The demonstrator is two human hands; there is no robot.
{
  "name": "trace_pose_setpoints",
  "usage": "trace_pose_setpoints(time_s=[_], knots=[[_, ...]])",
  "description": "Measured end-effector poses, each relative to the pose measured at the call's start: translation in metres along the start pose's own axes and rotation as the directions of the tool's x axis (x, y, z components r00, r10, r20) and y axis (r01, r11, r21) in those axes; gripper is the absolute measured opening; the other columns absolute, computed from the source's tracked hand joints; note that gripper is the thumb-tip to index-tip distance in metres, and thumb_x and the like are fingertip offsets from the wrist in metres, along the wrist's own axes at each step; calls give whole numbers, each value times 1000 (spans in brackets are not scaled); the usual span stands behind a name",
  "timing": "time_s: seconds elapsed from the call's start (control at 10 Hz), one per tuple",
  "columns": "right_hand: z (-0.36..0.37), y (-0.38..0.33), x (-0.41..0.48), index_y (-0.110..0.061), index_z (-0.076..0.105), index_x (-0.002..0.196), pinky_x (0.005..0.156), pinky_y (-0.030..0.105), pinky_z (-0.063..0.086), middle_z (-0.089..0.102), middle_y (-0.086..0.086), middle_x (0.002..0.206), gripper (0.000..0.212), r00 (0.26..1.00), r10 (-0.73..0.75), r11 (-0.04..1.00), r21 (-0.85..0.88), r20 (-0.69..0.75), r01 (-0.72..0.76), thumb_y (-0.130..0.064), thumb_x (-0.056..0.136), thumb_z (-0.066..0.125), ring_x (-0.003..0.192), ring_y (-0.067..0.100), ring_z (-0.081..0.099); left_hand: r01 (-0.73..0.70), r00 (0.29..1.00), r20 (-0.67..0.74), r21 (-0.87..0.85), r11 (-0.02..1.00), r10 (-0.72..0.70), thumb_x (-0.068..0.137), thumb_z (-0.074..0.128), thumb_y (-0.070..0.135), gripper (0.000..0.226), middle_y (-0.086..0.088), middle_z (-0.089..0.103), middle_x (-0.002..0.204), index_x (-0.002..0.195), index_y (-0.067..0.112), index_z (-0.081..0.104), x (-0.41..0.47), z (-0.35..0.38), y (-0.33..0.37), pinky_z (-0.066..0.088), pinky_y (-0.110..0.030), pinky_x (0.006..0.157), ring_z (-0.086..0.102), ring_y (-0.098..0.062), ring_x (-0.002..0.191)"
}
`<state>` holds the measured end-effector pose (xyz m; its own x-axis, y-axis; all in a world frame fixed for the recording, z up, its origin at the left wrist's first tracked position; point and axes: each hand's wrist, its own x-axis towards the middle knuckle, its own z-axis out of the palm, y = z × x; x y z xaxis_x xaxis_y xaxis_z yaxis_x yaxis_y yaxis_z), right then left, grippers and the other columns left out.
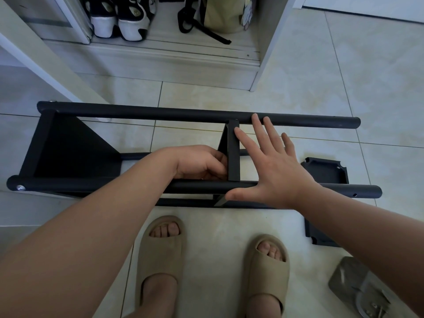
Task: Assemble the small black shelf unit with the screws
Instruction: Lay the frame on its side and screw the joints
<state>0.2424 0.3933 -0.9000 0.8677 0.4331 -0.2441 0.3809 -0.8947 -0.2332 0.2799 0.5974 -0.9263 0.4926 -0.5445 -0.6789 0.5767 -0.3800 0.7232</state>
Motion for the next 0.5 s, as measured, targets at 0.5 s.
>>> trace_pose_setpoints(time_s=[0.5], knots=[[0, -1, 0, -40, -12, 159, 123, 61, 2, -29, -3, 166, 128, 1000, 4, 1000, 1, 1, -4, -104, 57, 31, 151, 20, -30, -8, 1000, -21, 98, 995, 10, 92, 55, -4, 22, -17, 65, 98, 113, -9, 61, 0, -1, -1, 51, -27, 77, 62, -21, 83]])
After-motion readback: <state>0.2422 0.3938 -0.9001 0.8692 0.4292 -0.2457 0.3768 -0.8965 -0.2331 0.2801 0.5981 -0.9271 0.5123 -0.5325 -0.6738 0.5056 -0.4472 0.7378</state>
